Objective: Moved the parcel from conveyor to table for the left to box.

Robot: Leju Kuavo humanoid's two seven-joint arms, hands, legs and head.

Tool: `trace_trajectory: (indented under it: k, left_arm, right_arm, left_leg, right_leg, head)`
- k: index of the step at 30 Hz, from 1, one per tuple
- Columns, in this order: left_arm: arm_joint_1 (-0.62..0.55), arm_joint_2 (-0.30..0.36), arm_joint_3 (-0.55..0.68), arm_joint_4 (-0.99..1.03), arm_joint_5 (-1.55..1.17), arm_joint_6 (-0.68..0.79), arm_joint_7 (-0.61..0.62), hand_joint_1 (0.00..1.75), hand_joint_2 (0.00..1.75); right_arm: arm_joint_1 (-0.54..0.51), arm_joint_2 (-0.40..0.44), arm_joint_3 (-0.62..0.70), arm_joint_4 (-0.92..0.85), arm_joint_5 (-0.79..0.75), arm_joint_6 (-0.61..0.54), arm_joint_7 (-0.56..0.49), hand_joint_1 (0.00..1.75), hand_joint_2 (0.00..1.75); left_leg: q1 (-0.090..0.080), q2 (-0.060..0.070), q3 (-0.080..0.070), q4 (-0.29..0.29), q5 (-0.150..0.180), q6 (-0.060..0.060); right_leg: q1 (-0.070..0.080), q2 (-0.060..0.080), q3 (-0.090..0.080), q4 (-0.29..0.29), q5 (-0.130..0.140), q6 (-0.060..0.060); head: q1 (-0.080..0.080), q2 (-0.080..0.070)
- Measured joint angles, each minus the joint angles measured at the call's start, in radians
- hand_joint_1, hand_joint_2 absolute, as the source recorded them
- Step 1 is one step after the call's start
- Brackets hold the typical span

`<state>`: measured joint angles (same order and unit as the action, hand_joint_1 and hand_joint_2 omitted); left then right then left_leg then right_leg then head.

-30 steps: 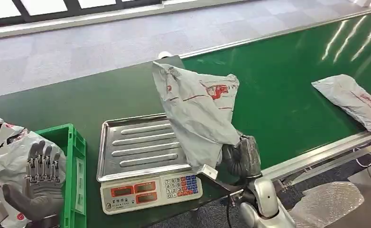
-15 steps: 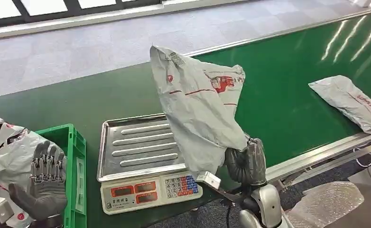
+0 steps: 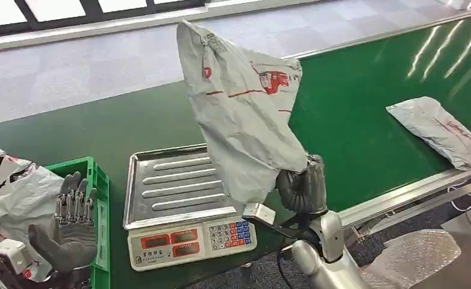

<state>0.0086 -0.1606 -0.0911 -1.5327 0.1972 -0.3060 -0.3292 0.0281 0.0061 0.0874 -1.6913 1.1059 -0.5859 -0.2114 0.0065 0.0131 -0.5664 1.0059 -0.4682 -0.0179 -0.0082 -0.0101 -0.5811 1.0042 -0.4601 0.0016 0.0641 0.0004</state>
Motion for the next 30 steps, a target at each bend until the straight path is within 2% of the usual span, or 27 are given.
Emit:
trace_trajectory:
  k: [5, 12, 30]
  left_arm:
    - [-0.032, -0.002, -0.016, 0.032, 0.003, -0.008, 0.003, 0.00, 0.00]
    - [-0.032, -0.001, -0.019, 0.037, 0.018, -0.008, 0.009, 0.00, 0.00]
    - [-0.025, -0.001, -0.019, 0.037, 0.018, -0.006, 0.009, 0.00, 0.00]
  right_arm:
    - [-0.086, 0.041, 0.104, 0.116, -0.069, 0.032, -0.039, 1.75, 1.75]
    - [-0.139, 0.067, 0.175, 0.218, -0.178, 0.090, -0.087, 1.75, 1.75]
    - [-0.159, 0.077, 0.206, 0.290, -0.197, 0.111, -0.096, 1.75, 1.75]
  left_leg:
    - [0.001, -0.002, -0.001, 0.000, 0.004, -0.001]
    - [0.001, -0.002, -0.002, 0.000, 0.003, -0.002]
    - [0.000, -0.003, -0.003, 0.000, 0.003, -0.002]
  right_leg:
    - [0.000, -0.002, -0.001, 0.000, 0.002, -0.001]
    - [0.001, -0.002, -0.002, 0.000, 0.002, -0.001]
    - [0.000, -0.002, -0.002, 0.000, 0.002, -0.001]
  head:
    - [0.000, 0.000]
    - [0.000, 0.000]
    - [0.000, 0.000]
